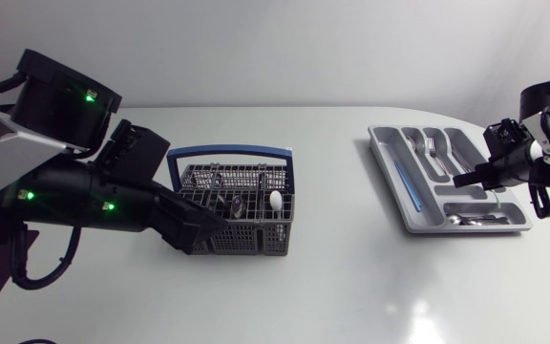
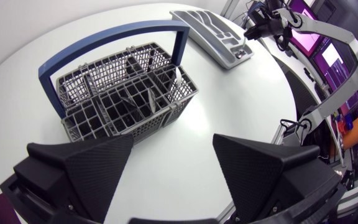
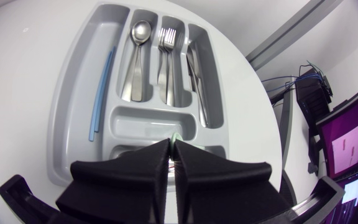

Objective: Unload the cutlery basket into the drawer organizer.

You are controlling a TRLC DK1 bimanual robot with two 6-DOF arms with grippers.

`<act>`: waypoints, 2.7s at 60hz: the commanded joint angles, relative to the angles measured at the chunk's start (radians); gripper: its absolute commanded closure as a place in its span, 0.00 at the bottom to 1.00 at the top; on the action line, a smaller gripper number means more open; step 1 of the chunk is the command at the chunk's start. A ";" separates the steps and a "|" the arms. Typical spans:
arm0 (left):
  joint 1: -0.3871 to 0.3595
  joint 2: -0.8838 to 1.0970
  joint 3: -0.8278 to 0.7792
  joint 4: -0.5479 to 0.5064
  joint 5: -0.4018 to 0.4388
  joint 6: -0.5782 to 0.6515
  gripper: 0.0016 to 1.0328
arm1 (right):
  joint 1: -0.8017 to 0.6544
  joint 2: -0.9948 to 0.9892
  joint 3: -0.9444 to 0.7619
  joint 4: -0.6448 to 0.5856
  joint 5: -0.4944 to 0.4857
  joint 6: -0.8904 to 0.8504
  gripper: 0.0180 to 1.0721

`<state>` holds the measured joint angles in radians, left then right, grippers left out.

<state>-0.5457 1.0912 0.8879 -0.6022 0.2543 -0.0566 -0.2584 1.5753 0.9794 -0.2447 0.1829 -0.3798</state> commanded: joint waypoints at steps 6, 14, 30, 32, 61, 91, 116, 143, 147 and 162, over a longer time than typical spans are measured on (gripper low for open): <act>0.000 0.049 0.086 -0.038 0.000 -0.037 0.17 | -0.001 0.094 -0.048 0.088 0.049 -0.031 0.79; 0.001 0.079 0.126 -0.057 -0.001 -0.045 0.17 | 0.019 0.126 -0.059 0.134 0.081 -0.033 0.37; 0.032 0.147 0.224 -0.103 -0.013 0.066 0.16 | 0.057 0.051 -0.070 0.130 0.095 -0.033 0.04; 0.036 0.154 0.238 -0.116 -0.013 0.081 0.16 | 0.062 0.032 -0.070 0.120 0.095 -0.033 0.04; 0.061 0.203 0.284 -0.166 -0.036 0.232 0.14 | 0.277 -0.261 -0.076 -0.068 0.098 -0.004 0.04; 0.070 0.355 0.414 -0.217 0.028 0.290 0.16 | 0.639 -0.365 -0.094 -0.266 0.090 0.186 0.04; 0.001 0.415 0.393 -0.217 -0.050 0.132 0.39 | 0.688 -0.345 -0.110 -0.261 0.095 0.222 0.04; -0.020 0.478 0.382 -0.217 -0.076 -0.017 0.51 | 0.708 -0.348 -0.137 -0.257 0.098 0.246 0.04; -0.019 0.483 0.381 -0.214 -0.082 -0.023 0.51 | 0.709 -0.348 -0.142 -0.255 0.098 0.248 0.04; -0.022 0.529 0.372 -0.182 -0.092 -0.038 0.51 | 0.709 -0.347 -0.156 -0.238 0.098 0.249 0.04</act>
<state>-0.5598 1.5867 1.2781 -0.7898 0.1699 -0.0792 0.4442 1.2175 0.8486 -0.4931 0.2710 -0.1562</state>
